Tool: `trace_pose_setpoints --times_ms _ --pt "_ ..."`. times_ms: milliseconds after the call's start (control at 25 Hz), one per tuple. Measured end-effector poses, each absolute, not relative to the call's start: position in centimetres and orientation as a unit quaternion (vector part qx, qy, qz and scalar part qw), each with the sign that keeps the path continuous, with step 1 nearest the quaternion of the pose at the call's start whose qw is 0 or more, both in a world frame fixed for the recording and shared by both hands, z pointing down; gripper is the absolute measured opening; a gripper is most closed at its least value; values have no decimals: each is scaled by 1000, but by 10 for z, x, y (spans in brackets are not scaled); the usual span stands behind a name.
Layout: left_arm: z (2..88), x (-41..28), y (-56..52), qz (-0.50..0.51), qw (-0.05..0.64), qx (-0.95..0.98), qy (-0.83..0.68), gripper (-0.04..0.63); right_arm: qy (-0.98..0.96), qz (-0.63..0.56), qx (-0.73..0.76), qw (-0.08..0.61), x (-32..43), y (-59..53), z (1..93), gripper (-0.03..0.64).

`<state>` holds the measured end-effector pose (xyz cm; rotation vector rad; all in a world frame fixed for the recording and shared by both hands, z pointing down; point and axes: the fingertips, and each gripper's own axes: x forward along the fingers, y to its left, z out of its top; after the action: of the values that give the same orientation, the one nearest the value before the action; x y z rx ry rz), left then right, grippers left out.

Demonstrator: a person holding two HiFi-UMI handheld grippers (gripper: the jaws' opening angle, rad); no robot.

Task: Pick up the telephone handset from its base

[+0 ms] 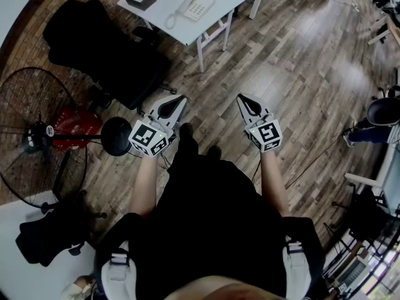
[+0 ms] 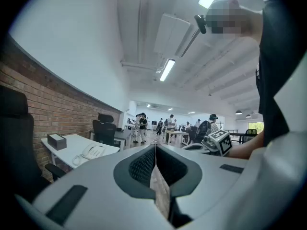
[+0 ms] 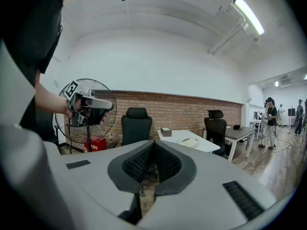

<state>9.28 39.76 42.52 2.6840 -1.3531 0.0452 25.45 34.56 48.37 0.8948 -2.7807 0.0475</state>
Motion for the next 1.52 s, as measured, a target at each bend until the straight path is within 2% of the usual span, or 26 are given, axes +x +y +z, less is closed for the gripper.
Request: trace_pose_setpoints --times_ms 400,560,1040,1160,1400,1520 --pt "421 87 403 4 69 890 -451 21 -951 18 284 121 246 366 493 -3" --pt "424 81 403 5 71 888 -455 21 -954 29 280 105 236 365 487 -3" --pt "421 68 408 -6 67 900 -431 26 -957 27 259 127 218 367 499 -3" --pt "423 64 408 -5 69 901 -429 85 -956 29 259 131 214 366 502 -2" --pt "427 48 400 -4 65 897 -437 131 -956 26 258 137 205 359 503 -3" --pt "425 43 395 -7 66 898 -435 186 -955 26 259 140 200 357 504 -2"
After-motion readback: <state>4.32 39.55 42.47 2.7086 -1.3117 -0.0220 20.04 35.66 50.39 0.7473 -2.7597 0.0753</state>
